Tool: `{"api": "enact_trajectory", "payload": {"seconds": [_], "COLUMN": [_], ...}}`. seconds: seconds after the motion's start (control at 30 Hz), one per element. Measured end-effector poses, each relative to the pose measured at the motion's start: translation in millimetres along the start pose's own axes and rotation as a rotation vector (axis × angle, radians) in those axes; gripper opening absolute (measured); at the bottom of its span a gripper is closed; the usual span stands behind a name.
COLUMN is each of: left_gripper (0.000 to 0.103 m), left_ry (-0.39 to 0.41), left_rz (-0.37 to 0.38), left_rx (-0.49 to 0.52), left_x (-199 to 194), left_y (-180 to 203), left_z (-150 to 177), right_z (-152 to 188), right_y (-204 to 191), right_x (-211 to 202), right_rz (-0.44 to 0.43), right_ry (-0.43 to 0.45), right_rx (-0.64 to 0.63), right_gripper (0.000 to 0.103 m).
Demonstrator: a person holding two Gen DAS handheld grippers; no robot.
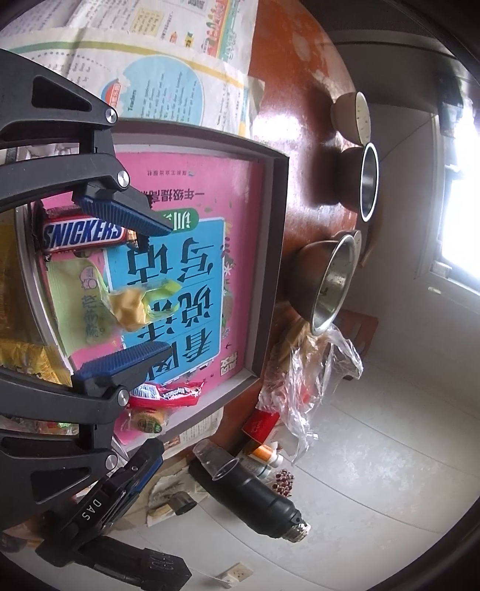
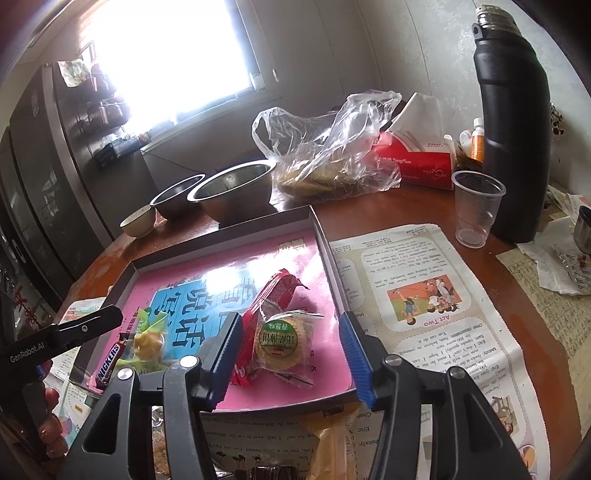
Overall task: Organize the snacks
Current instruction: 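Move both grippers back toward the snacks lying on the newspaper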
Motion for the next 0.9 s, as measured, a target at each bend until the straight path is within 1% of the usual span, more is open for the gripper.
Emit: {"api": "enact_trajectory", "payload": {"seconds": [0.1,0.17,0.27,0.4,0.77,0.9], "left_gripper": [0.066,0.068,0.069,0.071,0.072,0.075], "left_ry": [0.001,0.004,0.011,0.019,0.024,0.025], "left_rz": [-0.006,-0.008,-0.01,-0.015,-0.021,-0.026], "left_rx": [0.004,0.007,0.008,0.018,0.044,0.052], "left_x": [-2.7,-5.5,-11.0,-18.1,-31.4,-35.9], "left_y": [0.6,0.8,1.2,3.0,8.5,10.5], "left_z": [0.4,0.7,0.6,0.7,4.5,6.4], "right_z": [0.2,-0.2,-1.0,-2.1,-5.7,-7.8], "right_y": [0.4,0.3,-0.8,-3.0,-8.6,-9.4], "right_x": [-2.8,-4.8,-9.2,-13.4,-27.3,-32.2], "right_rz": [0.002,0.002,0.001,-0.004,-0.01,-0.013], "right_ry": [0.004,0.008,0.017,0.024,0.05,0.058], "right_rx": [0.006,0.008,0.007,0.005,-0.002,-0.004], "right_gripper": [0.055,0.058,0.06,0.062,0.064,0.066]}}
Point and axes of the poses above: each gripper's, at about its wrist camera, not at the fingertips, and x roughly the way its jaws point, y to its right, z to its underside, the point moved 9 cm from there along x, roughly the way its jaws point, and after that the axes turned 5 degrees about -x, right-handed, at the moved point
